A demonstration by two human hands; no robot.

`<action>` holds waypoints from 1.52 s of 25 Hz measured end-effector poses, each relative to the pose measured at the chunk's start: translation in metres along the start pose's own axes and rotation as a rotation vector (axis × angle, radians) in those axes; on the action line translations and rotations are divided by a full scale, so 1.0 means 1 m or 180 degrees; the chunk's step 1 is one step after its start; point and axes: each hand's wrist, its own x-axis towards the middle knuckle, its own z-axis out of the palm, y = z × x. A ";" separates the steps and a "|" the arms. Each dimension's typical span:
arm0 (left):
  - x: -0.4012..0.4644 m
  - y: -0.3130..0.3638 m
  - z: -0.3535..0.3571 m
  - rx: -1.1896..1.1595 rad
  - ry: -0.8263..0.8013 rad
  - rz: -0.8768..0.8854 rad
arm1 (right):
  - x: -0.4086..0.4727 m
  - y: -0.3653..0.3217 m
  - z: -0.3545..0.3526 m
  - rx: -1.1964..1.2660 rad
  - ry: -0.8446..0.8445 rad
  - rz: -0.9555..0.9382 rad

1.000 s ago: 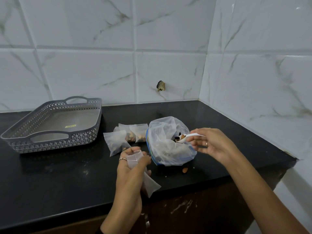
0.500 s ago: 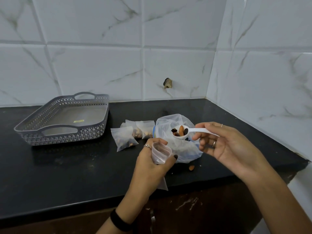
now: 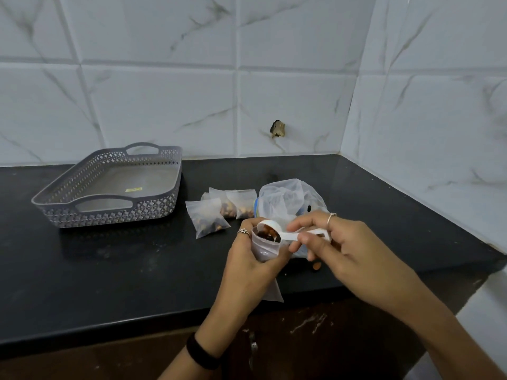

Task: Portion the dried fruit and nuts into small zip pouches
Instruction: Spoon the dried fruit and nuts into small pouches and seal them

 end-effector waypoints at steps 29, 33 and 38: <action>-0.004 -0.004 -0.007 0.0071 0.0229 -0.0108 | 0.069 0.085 0.010 0.1320 0.1484 0.1636; -0.004 -0.007 -0.006 0.0114 0.0223 -0.0198 | 0.073 0.086 0.012 0.1404 0.1353 0.1565; -0.005 -0.007 -0.005 0.0011 0.0262 -0.0149 | 0.073 0.101 0.020 0.0680 0.1217 0.1630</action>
